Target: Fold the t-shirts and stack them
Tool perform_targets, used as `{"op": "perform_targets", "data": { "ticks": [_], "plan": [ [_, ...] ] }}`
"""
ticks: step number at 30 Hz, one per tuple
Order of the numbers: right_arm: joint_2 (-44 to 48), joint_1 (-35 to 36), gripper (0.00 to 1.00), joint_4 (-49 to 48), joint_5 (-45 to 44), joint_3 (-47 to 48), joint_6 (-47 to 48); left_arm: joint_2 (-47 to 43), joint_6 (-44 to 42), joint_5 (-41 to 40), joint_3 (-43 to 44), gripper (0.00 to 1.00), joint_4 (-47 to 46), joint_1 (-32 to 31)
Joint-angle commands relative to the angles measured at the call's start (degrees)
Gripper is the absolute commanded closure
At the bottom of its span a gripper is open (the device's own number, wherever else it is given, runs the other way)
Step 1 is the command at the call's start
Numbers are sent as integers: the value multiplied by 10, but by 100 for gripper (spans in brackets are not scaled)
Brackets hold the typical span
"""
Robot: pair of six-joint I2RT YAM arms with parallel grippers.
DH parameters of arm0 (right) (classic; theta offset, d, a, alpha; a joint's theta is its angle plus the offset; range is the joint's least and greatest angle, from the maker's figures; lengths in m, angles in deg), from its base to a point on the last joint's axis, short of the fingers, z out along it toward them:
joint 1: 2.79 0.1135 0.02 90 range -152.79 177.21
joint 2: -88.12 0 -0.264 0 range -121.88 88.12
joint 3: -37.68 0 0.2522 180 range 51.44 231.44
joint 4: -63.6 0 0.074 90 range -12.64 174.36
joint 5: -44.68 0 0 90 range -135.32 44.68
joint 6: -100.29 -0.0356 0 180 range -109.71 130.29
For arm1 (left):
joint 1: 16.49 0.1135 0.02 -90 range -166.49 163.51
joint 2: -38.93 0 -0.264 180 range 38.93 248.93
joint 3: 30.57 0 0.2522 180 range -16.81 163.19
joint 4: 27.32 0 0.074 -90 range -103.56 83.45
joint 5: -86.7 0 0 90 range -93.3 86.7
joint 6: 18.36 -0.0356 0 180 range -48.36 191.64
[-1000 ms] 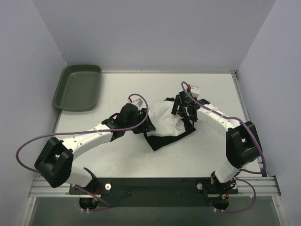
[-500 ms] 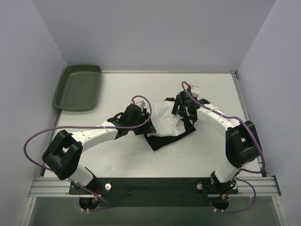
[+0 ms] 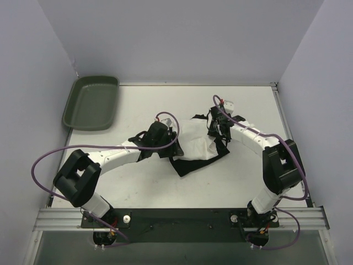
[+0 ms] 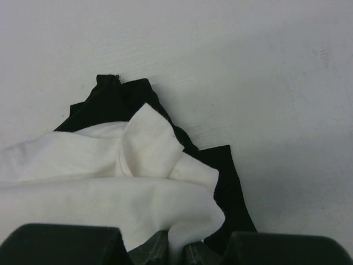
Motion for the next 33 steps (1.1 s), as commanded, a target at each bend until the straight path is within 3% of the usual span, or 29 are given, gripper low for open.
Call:
{"op": "perform_targets", "data": {
  "ticks": [1, 5, 14, 17, 20, 21, 22, 33],
  "plan": [
    [-15, -7, 87, 7, -2, 22, 1, 8, -6, 0, 27, 39, -24, -3],
    [-23, -7, 100, 5, 2, 26, -2, 20, -6, -1, 27, 40, -27, -4],
    [-24, -8, 100, -3, 4, 16, -4, 43, -17, -35, 47, 37, 12, -10],
    [-24, -7, 100, -6, 7, 15, -6, 53, -23, -38, 60, 46, 24, -10],
    [-24, -7, 100, -7, 8, 15, -7, 69, -23, -33, 68, 74, 24, -9],
    [-23, -8, 100, -6, 8, 14, -6, 70, -23, -32, 69, 97, 23, -10],
    [-22, -8, 100, -6, 7, 13, -5, 73, -22, -31, 69, 100, 20, -10],
    [-6, -10, 100, 9, 3, 69, 23, 10, -15, -25, 96, 100, 32, -32]
  ]
}}
